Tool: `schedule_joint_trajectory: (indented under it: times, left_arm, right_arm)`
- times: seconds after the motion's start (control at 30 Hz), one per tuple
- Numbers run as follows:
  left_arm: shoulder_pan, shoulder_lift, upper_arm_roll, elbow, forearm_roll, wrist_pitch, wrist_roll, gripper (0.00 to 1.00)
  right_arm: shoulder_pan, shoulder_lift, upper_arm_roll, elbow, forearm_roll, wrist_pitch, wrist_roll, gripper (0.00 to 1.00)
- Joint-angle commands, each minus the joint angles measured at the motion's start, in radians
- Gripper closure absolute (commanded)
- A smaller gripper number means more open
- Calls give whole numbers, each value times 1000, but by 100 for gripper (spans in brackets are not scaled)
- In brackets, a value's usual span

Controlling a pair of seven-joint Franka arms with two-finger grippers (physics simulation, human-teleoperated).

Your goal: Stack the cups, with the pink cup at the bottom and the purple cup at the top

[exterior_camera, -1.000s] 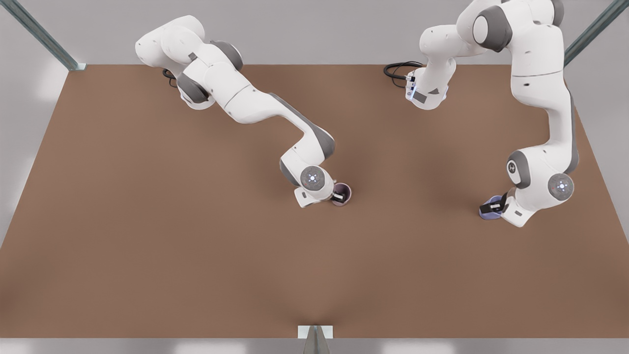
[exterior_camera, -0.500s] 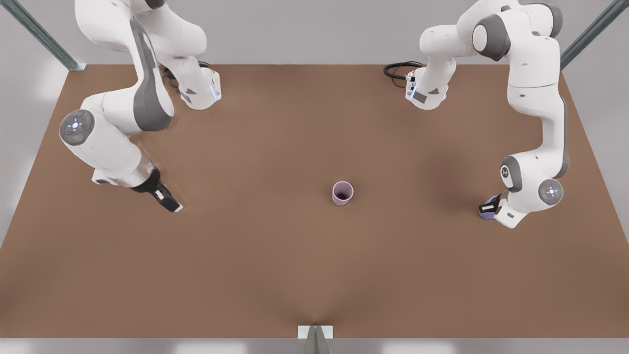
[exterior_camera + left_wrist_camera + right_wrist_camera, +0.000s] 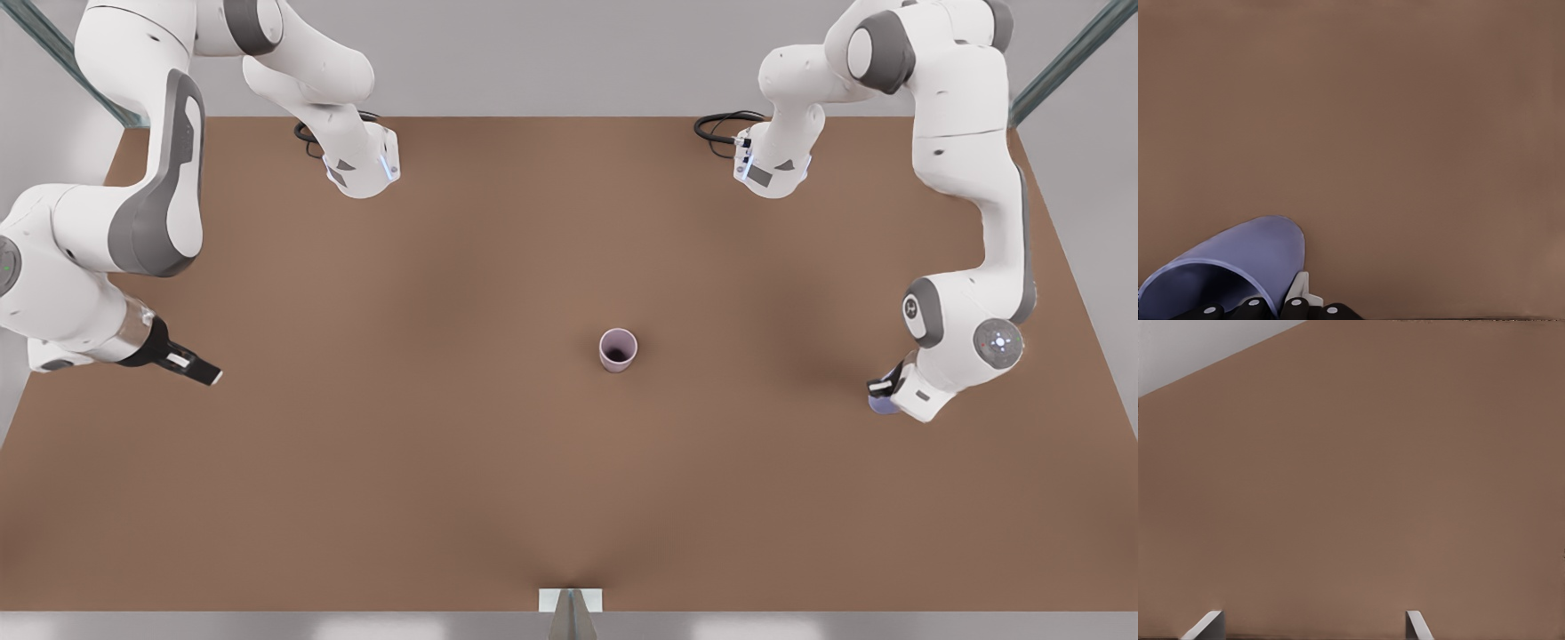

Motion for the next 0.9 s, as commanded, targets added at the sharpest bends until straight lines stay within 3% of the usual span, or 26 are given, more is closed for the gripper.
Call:
schedule_joint_trajectory:
  times: [0.0, 0.13, 0.23, 0.4, 0.87]
  left_arm:
    - [-66, -17, -4, 57, -6, -172, -113, 79]
    - [-298, -20, -25, 209, -12, -370, -385, 79]
    - [-310, -17, -243, 245, -16, -416, -699, 79]
    - [-310, -8, -464, 247, -17, -415, -989, 79]
    - [-339, 98, -485, 365, -2, -370, -1083, 79]
  right_arm:
    - [1, 0, 2, 2, 6, -23, -378, 0]
    - [-10, -2, -2, 31, 4, -24, -378, 0]
    - [-8, 0, -2, 31, 6, -23, -378, 0]
    - [-2, 6, 0, 30, -7, 19, -372, 0]
    - [-5, 6, 0, 30, 6, 19, -371, 0]
